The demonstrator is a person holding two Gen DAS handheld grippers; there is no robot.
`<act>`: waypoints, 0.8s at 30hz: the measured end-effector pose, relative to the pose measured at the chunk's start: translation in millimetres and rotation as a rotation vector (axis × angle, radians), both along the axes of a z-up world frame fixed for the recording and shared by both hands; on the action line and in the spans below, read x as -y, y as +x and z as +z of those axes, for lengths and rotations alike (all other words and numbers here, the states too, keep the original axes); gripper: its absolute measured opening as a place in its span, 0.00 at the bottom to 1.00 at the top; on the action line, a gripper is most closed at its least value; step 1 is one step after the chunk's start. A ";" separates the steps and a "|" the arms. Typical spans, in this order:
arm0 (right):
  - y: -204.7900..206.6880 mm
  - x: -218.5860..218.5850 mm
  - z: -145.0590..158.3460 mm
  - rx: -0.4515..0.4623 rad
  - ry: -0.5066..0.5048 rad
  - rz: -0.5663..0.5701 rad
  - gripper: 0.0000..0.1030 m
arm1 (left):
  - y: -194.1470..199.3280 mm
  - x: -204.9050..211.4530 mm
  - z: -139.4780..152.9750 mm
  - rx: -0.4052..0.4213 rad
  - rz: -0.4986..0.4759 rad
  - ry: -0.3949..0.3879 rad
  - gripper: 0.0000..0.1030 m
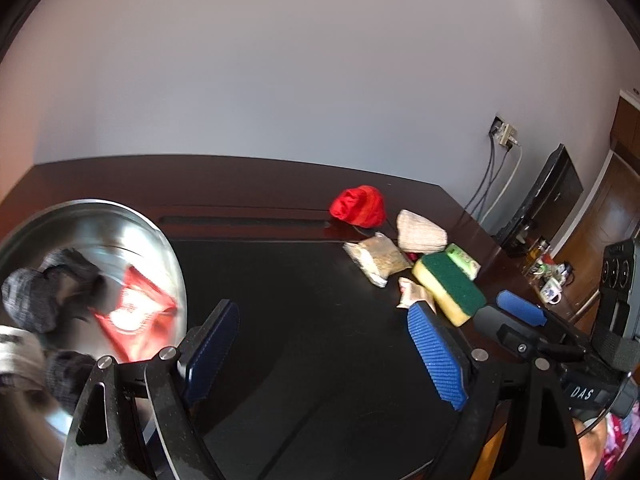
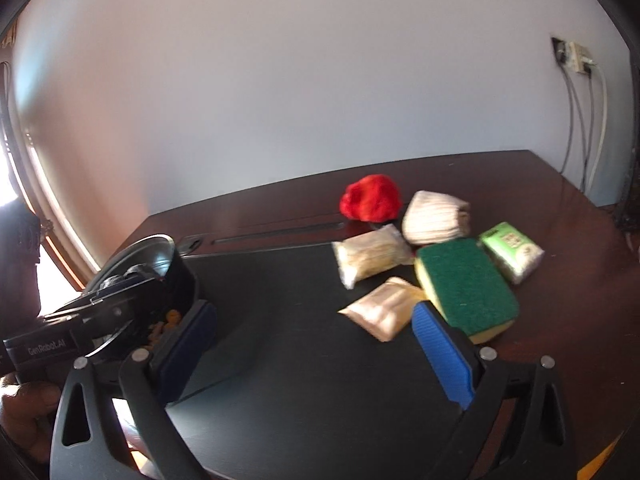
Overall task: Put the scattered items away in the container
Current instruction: 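Move both grippers back toward the sponge and packets on the table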
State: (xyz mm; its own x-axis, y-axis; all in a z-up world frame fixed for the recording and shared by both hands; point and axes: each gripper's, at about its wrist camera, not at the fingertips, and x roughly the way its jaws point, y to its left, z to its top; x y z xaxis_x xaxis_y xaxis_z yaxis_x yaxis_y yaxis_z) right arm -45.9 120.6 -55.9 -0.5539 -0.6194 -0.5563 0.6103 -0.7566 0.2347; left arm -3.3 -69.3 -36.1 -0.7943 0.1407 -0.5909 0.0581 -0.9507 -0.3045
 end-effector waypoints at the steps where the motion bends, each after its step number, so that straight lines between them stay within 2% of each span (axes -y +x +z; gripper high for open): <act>1: -1.4 -3.6 -1.4 -0.006 0.006 -0.011 0.99 | -3.0 -5.3 -2.3 0.005 -0.008 -0.002 0.85; 13: -25.6 -52.3 -10.6 -0.019 0.060 -0.164 1.00 | -32.4 -42.3 -18.9 0.036 -0.087 -0.041 0.85; 24: -38.2 -57.9 -25.0 0.013 0.111 -0.190 1.00 | -55.6 -64.4 -30.7 0.061 -0.153 -0.050 0.85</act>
